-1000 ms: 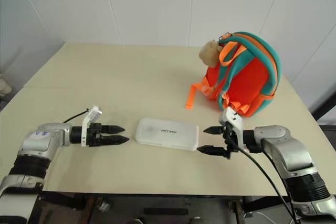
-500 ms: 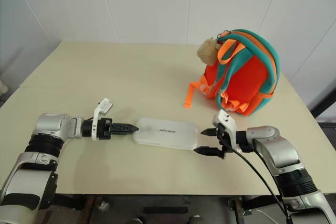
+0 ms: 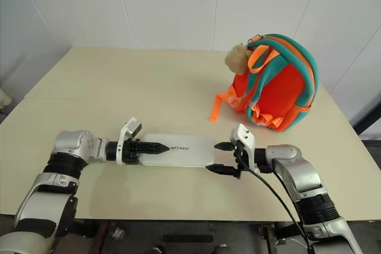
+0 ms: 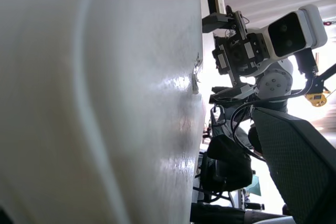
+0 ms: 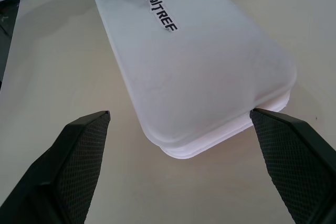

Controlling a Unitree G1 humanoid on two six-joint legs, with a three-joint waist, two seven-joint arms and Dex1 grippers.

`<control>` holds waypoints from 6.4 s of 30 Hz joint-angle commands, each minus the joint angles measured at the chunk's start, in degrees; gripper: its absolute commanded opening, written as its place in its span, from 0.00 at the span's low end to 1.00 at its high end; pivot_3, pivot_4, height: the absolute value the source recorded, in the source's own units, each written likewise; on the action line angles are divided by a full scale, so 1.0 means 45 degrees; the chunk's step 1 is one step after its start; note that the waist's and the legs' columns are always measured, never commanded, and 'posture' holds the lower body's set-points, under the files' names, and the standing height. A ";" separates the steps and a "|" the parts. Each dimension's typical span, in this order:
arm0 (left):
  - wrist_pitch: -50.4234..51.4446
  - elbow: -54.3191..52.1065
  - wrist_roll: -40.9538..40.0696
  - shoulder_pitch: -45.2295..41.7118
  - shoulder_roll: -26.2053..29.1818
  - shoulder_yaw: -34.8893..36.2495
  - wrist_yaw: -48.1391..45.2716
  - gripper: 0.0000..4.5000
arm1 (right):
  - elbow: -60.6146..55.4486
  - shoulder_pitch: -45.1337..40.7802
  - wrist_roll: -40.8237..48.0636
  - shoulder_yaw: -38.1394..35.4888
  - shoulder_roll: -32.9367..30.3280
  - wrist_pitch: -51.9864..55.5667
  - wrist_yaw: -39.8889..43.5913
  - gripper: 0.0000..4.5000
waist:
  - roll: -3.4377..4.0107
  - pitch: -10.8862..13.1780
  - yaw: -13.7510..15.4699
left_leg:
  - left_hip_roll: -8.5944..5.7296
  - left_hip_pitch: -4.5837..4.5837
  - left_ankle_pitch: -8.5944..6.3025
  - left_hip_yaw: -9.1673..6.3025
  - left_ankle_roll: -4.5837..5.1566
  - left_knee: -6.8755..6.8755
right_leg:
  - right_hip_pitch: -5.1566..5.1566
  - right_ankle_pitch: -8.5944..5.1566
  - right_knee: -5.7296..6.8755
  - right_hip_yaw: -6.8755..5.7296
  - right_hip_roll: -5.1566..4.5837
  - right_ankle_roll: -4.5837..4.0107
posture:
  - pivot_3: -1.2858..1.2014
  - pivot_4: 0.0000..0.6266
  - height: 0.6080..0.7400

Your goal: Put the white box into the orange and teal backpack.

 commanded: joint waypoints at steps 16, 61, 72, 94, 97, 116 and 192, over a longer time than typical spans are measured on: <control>0.2007 -0.1673 -0.1841 0.0659 0.0048 0.0725 0.0185 0.30 | -0.0889 0.1119 -0.0147 -0.0405 -0.0208 -0.1215 -0.0104 1.00 | 0.0000 0.0000 -0.0058 | 0.0001 0.0001 0.0001 -0.0010 -0.0001 0.0007 | 0.0004 0.0000 0.0008 -0.0004 0.0001 0.0000 | 0.52 0.24 1.00; -0.0594 -0.8810 -0.5770 0.6754 -0.0200 0.7712 0.6048 0.30 | 0.7733 -0.6467 -0.0801 -0.2623 0.3018 -0.5844 -0.3071 0.12 | 0.0009 0.0006 -0.0809 | 0.0003 0.0003 0.0036 -0.0005 -0.0063 -0.0072 | -0.0012 0.0002 -0.0021 -0.0006 -0.0019 -0.0005 | 0.52 0.24 1.00; -0.1409 -0.9342 -0.6321 0.8077 0.1159 0.8801 0.6121 0.30 | -0.2370 -0.3328 0.6091 -0.1574 0.0090 0.4335 0.1727 0.00 | 0.0018 0.0013 -0.0617 | 0.0005 0.0006 0.0021 -0.0022 -0.0035 -0.0060 | -0.0011 0.0008 -0.0009 -0.0025 -0.0019 -0.0015 | 0.52 0.24 1.00; -0.5745 -1.1667 -0.6098 0.7612 0.3873 0.7326 0.3597 0.30 | -0.0999 -0.4012 0.5887 -0.0756 -0.1836 0.5311 0.3253 0.00 | 0.0003 0.0020 -0.0544 | 0.0002 -0.0015 -0.0011 0.0005 -0.0007 -0.0079 | -0.0017 0.0004 -0.0111 -0.0020 -0.0023 -0.0022 | 0.52 0.24 1.00; -0.6670 -1.1506 -0.5327 0.7023 0.4108 0.6173 0.2945 0.30 | -0.1001 -0.3928 0.5770 -0.0666 -0.1450 0.5197 0.3116 0.00 | 0.0003 0.0020 -0.0475 | 0.0003 -0.0019 -0.0013 0.0004 -0.0004 -0.0082 | -0.0019 0.0003 -0.0113 -0.0020 -0.0020 -0.0021 | 0.52 0.24 1.00; -1.0012 -0.8402 -0.3273 0.3730 0.3954 0.4219 0.0669 0.30 | -0.1731 -0.3127 0.5851 -0.0707 -0.1956 0.5623 0.3396 0.00 | 0.0003 0.0020 -0.0290 | 0.0006 -0.0023 -0.0017 0.0004 0.0005 -0.0052 | -0.0017 0.0003 -0.0087 -0.0022 -0.0017 -0.0017 | 0.52 0.24 1.00; -1.7478 -0.0538 0.3478 -0.2378 -0.0129 -0.0031 -0.0624 0.03 | -0.2042 -0.3026 0.4922 -0.0529 -0.0831 0.4657 0.2515 0.00 | 0.0027 0.0033 -0.0280 | 0.0004 -0.0025 -0.0018 -0.0009 0.0019 0.0122 | -0.0007 -0.0002 0.0080 -0.0014 0.0002 0.0007 | 0.52 0.24 1.00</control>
